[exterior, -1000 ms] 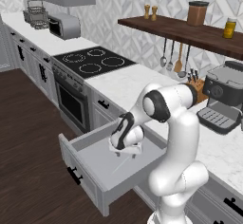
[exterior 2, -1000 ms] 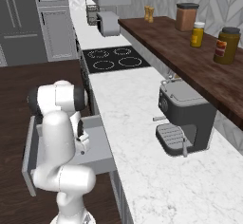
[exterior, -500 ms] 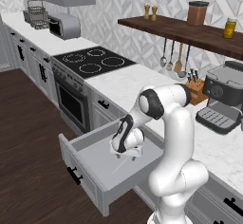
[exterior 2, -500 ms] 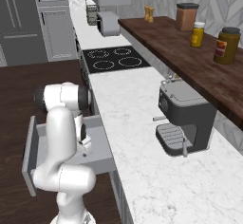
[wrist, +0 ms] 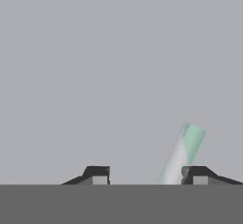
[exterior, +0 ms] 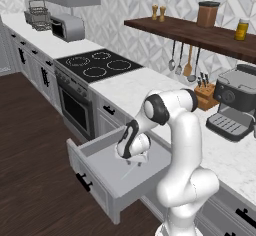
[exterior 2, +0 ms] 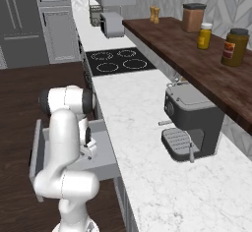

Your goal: Take a straw from the drawer in front and place it inside the glass cup on the dining counter.

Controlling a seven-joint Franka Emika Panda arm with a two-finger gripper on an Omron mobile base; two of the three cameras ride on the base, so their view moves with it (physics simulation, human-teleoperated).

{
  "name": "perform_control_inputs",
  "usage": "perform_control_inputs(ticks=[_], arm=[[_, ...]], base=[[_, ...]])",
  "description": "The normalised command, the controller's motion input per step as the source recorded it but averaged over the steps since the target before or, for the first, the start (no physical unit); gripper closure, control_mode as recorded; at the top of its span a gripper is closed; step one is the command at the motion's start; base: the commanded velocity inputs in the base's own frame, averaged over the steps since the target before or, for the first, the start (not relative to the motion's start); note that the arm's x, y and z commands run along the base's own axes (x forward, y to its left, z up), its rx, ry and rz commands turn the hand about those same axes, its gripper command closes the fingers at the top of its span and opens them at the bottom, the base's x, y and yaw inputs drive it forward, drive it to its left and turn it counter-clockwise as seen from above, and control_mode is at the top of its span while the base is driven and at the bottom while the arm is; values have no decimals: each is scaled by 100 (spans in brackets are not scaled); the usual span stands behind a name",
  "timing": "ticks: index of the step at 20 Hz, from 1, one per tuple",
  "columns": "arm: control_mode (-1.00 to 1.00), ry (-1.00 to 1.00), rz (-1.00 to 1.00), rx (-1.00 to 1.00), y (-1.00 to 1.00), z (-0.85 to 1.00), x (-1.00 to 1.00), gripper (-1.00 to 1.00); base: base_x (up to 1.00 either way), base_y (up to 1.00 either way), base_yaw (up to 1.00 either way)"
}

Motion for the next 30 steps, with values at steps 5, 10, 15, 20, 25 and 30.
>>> perform_control_inputs(ticks=[5,10,15,20,25,30], arm=[[-100,0,0,1,0,-41,-39,-100],[-100,-3,0,5,-1,-61,-75,100],[-100,-4,-4,3,-5,-60,-23,100],[-100,0,-5,1,0,-34,0,100],[-100,0,-5,0,0,-10,0,100],[-100,-1,-4,0,0,9,0,100]], base=[[0,0,0],[0,0,0],[0,0,0],[0,0,0],[0,0,0],[0,0,0]])
